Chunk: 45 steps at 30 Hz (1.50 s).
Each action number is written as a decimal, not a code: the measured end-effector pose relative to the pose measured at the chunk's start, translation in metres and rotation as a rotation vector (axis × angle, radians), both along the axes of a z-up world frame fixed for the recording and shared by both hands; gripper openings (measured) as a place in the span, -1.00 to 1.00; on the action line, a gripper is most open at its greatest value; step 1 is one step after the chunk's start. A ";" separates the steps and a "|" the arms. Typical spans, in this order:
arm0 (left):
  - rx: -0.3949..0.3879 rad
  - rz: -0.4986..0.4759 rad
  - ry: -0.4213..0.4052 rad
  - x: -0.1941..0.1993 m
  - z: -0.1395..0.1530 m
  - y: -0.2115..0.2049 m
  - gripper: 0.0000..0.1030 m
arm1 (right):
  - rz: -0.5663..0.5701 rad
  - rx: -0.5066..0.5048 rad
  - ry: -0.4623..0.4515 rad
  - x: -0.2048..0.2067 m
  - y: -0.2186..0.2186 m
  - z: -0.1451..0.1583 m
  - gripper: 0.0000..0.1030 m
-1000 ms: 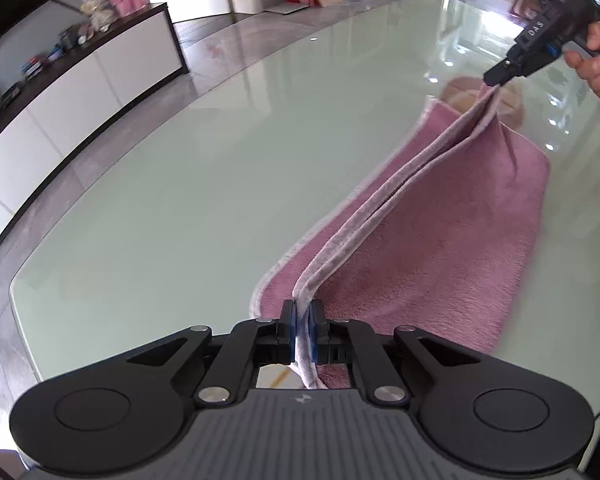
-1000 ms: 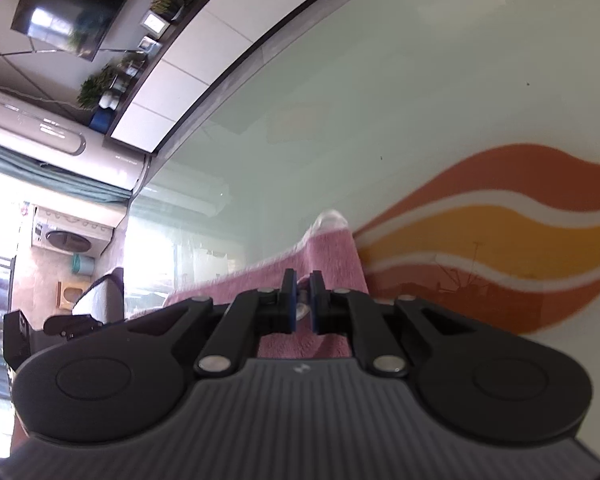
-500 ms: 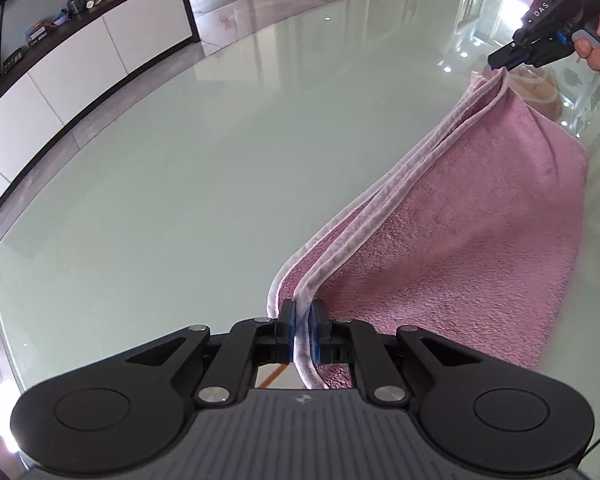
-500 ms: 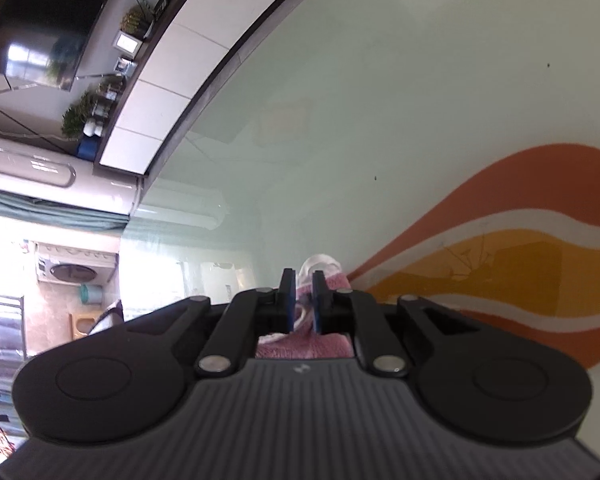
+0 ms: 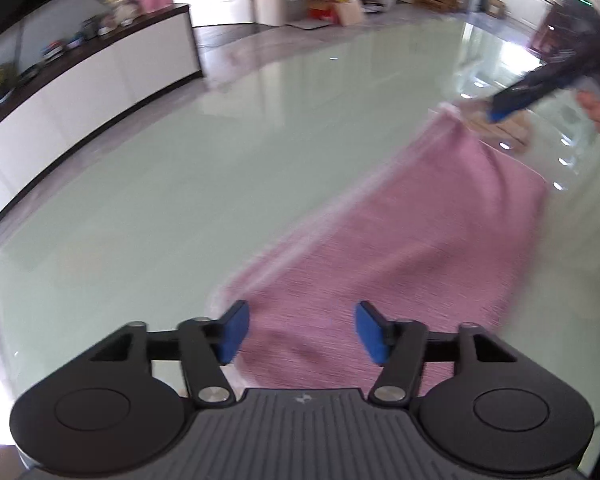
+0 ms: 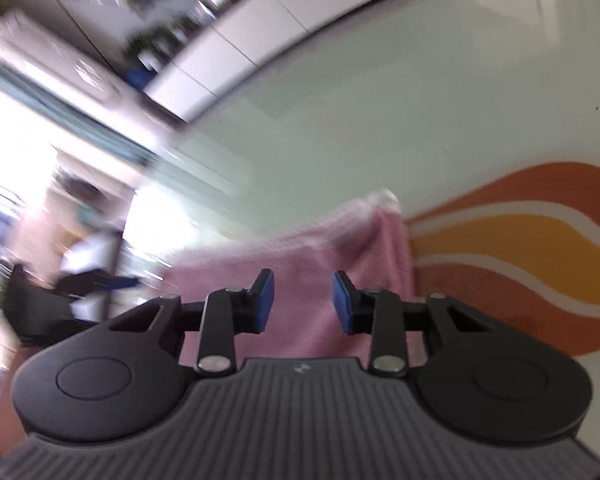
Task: Fold towel
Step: 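Move both open grippers to the two ends of the towel's long folded edge, then close both grippers on the ends of the towel's folded edge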
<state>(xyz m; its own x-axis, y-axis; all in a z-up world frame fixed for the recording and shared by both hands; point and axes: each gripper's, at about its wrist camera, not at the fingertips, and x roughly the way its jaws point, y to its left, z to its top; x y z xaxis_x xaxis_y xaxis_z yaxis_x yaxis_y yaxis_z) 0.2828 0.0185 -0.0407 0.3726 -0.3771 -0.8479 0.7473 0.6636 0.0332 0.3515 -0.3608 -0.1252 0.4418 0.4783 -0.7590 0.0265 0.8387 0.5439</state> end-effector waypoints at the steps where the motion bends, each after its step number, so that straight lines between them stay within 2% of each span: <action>1: 0.017 0.015 0.001 -0.002 -0.008 -0.004 0.22 | -0.003 -0.012 0.003 0.005 0.002 -0.006 -0.57; 6: 0.027 0.069 0.013 0.000 -0.023 -0.006 0.27 | -0.151 -0.069 -0.088 0.031 -0.016 -0.011 -0.58; 8: 0.019 0.083 0.009 0.002 -0.019 0.000 0.26 | -0.203 -0.034 -0.095 0.028 -0.031 -0.013 -0.58; 9: 0.017 0.100 -0.006 0.002 -0.015 0.002 0.25 | -0.164 0.016 -0.112 0.021 -0.031 -0.011 -0.58; 12: -0.006 0.119 -0.018 0.000 -0.006 0.006 0.25 | -0.035 0.040 -0.142 0.005 -0.018 -0.005 -0.56; 15: -0.008 0.134 -0.017 0.000 -0.005 0.000 0.31 | 0.094 -0.002 -0.137 -0.004 0.005 -0.003 -0.52; 17: -0.010 0.134 -0.019 -0.001 -0.008 -0.008 0.33 | 0.120 -0.181 -0.217 -0.007 0.024 0.006 -0.47; 20: 0.026 0.167 -0.023 0.001 -0.016 -0.010 0.41 | 0.133 -0.326 -0.344 -0.004 0.027 0.023 -0.45; 21: 0.025 0.168 -0.023 0.002 -0.017 -0.006 0.41 | 0.168 -0.330 -0.375 -0.003 0.025 0.027 -0.38; 22: 0.027 0.163 -0.022 0.004 -0.016 -0.004 0.41 | 0.298 -0.360 -0.434 -0.002 0.025 0.035 -0.05; 23: 0.033 0.154 -0.025 0.006 -0.017 -0.005 0.41 | 0.427 -0.389 -0.489 0.000 0.026 0.043 0.17; 24: 0.051 0.107 -0.034 0.007 -0.012 -0.004 0.41 | 0.501 -0.413 -0.481 0.003 0.031 0.043 0.16; 25: 0.067 0.064 -0.043 0.007 -0.007 -0.003 0.41 | 0.575 -0.438 -0.472 0.007 0.037 0.044 0.11; 27: 0.092 0.025 -0.042 0.010 -0.005 -0.005 0.41 | 0.722 -0.486 -0.452 0.013 0.048 0.045 -0.19; 28: 0.112 -0.006 -0.040 0.013 -0.003 -0.006 0.41 | 0.796 -0.510 -0.442 0.017 0.054 0.046 -0.46; 29: 0.130 -0.036 -0.038 0.016 -0.001 -0.007 0.41 | 0.870 -0.534 -0.430 0.020 0.060 0.047 -0.54; 32: 0.122 -0.094 0.042 0.039 0.003 -0.011 0.34 | 1.092 -0.603 -0.393 0.030 0.077 0.049 -0.54; 34: 0.118 -0.144 0.093 0.054 0.007 -0.016 0.20 | 1.239 -0.647 -0.365 0.037 0.088 0.050 -0.54; 37: 0.141 -0.257 0.113 0.064 0.013 -0.027 -0.03 | 1.324 -0.623 -0.336 0.037 0.099 0.048 -0.52; 38: 0.147 -0.268 0.113 0.066 0.013 -0.029 -0.07 | 1.350 -0.627 -0.320 0.038 0.103 0.047 -0.51; 39: 0.174 -0.313 0.122 0.073 0.014 -0.034 -0.11 | 1.362 -0.628 -0.311 0.044 0.108 0.042 -0.51; 42: 0.195 -0.356 0.151 0.086 0.012 -0.040 -0.20 | 1.422 -0.616 -0.269 0.050 0.115 0.038 -0.51; 44: 0.206 -0.375 0.173 0.094 0.009 -0.041 -0.32 | 1.436 -0.599 -0.265 0.052 0.114 0.042 -0.51; 45: 0.210 -0.376 0.188 0.095 0.007 -0.041 -0.46 | 1.442 -0.591 -0.264 0.052 0.115 0.042 -0.51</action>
